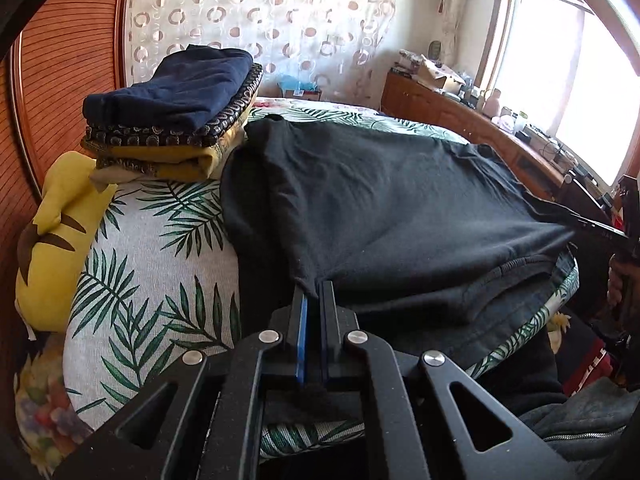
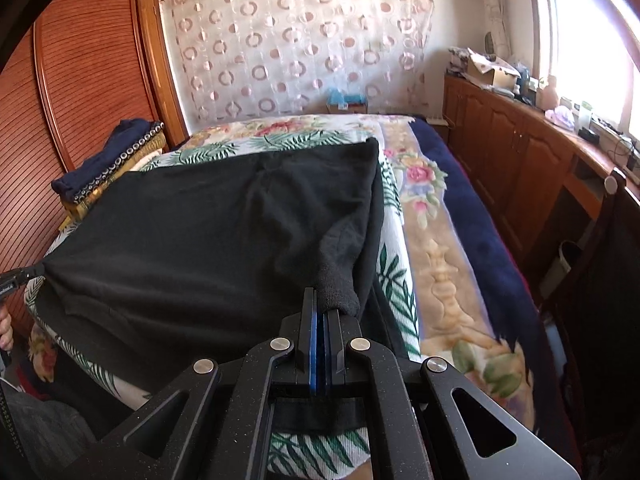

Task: Fold small clothes

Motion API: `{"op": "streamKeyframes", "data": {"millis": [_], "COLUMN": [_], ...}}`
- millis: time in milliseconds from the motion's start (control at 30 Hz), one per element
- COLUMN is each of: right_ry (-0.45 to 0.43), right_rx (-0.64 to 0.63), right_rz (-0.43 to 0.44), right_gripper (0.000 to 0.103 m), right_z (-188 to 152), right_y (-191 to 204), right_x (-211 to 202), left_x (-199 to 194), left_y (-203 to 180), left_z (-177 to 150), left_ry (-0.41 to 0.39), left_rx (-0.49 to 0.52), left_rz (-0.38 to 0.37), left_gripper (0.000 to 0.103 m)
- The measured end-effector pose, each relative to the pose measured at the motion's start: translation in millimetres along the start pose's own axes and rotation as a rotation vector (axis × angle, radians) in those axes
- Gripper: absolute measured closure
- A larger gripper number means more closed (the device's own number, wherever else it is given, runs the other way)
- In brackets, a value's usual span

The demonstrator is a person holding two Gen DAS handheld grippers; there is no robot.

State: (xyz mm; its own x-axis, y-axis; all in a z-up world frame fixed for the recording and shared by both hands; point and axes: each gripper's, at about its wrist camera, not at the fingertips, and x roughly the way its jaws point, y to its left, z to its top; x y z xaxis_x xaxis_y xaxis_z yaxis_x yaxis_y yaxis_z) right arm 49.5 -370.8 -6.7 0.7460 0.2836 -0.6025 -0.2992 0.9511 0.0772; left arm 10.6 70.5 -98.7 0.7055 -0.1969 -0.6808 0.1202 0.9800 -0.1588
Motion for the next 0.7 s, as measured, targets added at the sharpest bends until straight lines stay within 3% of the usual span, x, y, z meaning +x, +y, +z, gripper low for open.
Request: {"op": "streamKeyframes", "data": {"millis": [467,533,700], "right_ry": [0.001,-0.005,-0.018], "right_rx": [-0.010,-0.016,-0.050], "right_rz": [-0.016,-0.022,-0.041], "right_gripper": [0.101,0.095,0.093], "right_z": [10.0,11.0,13.5], "right_y": [13.7,15.6,24.3], "right_x": [-7.2,-9.7,-16.2], "left_x": [4.8,4.6,5.3], "left_y": [1.5,2.1,2.1], "left_z": [-7.3,-7.7,-9.1], "left_ry": [-0.006,-0.008,-0.005], "left_rx": [-0.015,-0.019,-0.019], "left_rz": [0.018,0.018,0.015], "left_gripper": [0.097,0.097,0.097]}}
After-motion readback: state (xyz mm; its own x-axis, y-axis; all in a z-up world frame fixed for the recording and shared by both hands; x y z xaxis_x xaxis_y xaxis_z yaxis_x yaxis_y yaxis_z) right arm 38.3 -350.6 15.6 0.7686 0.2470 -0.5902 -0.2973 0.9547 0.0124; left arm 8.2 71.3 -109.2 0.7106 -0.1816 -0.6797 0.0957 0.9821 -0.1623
